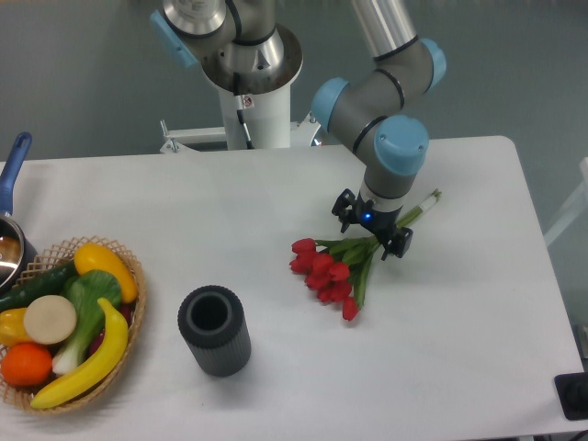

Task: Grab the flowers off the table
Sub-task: 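Close the gripper around the tulip stems, then lift the gripped tulips up off the table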

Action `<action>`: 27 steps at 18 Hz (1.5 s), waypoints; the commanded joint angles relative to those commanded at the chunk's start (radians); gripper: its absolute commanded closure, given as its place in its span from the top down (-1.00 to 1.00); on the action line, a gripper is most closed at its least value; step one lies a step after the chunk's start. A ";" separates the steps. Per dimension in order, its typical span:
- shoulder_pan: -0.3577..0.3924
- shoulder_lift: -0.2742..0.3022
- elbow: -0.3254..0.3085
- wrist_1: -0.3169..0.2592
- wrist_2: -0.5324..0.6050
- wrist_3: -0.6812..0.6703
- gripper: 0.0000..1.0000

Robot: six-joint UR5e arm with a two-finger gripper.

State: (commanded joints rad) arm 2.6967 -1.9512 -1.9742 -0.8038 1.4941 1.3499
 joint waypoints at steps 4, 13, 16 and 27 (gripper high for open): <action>-0.002 0.009 0.000 0.008 0.011 -0.034 -0.58; 0.000 0.035 0.037 0.008 0.026 -0.097 -1.00; 0.002 0.047 0.061 0.005 0.026 -0.115 -1.00; 0.051 0.034 0.330 -0.233 0.051 -0.164 -1.00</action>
State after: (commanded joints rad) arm 2.7474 -1.9174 -1.6446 -1.0368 1.5447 1.1858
